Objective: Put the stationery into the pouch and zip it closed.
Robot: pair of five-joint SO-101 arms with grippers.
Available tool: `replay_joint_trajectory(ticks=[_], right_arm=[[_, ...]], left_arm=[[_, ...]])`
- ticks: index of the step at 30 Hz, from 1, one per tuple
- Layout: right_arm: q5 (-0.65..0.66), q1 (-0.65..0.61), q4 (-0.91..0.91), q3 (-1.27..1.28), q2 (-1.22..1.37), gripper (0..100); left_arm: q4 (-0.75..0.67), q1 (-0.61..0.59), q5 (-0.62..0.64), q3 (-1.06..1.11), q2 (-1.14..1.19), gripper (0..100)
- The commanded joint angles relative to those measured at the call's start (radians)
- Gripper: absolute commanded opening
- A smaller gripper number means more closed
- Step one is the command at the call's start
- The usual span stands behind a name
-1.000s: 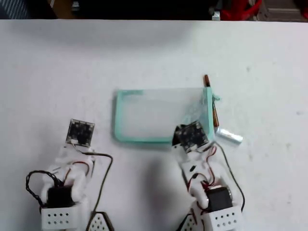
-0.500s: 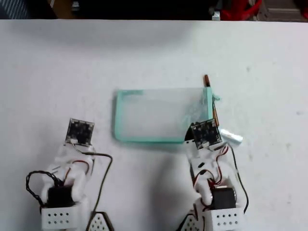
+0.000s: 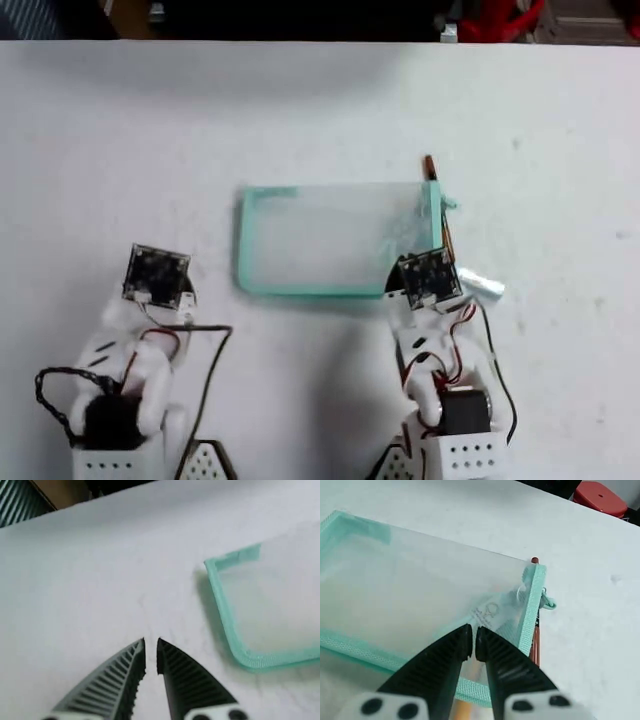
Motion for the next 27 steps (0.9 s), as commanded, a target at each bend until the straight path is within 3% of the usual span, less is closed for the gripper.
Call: replay_joint_trajectory(ticks=[1,5,9,12,20,27], right_arm=[[0.009,0.008,-0.015,-0.025,-0.012,2.8],[0.009,0.008,-0.015,-0.025,-0.012,2.8],[0.009,0.008,-0.01,-0.025,-0.012,2.8],[0.011,0.008,-0.008,-0.025,-0.012,2.8],[0.011,0.008,-0.015,-0.012,-0.012,2.8],[0.003,0.065,-0.111,0.025,-0.012,2.8]], left_arm=[[-0.044,0.015,0.011,-0.129,-0.007,6],[-0.12,0.074,0.069,-0.216,-0.007,6],[-0.17,0.263,0.086,-0.232,-0.001,6],[-0.189,0.378,0.026,-0.235,0.062,6],[-0.404,0.39,0.068,-0.318,0.53,6],[-0.414,0.395,0.115,-0.368,0.774,6]])
